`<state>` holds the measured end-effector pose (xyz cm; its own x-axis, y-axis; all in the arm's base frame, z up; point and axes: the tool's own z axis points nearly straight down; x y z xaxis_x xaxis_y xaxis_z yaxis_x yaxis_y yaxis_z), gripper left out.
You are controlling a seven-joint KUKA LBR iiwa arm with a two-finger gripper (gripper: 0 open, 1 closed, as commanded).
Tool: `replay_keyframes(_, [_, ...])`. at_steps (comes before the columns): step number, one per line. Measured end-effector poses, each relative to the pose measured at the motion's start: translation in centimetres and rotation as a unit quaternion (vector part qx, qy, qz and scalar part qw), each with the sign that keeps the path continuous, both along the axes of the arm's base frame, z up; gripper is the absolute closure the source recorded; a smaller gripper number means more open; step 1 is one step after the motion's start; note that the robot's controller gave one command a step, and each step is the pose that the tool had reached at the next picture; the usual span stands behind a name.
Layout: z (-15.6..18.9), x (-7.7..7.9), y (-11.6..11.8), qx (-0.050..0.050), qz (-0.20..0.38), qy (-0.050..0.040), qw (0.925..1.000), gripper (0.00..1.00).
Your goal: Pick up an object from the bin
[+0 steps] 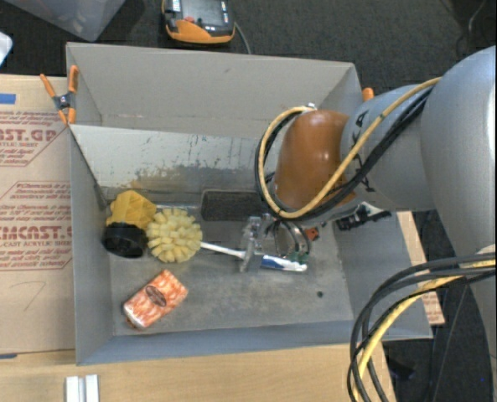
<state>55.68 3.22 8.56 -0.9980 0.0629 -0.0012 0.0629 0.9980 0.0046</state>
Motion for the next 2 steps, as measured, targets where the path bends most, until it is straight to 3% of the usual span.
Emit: replay_keyframes(2, [7.0,-0.1,0.0,0.0,0.0,0.0032,1.0,1.0])
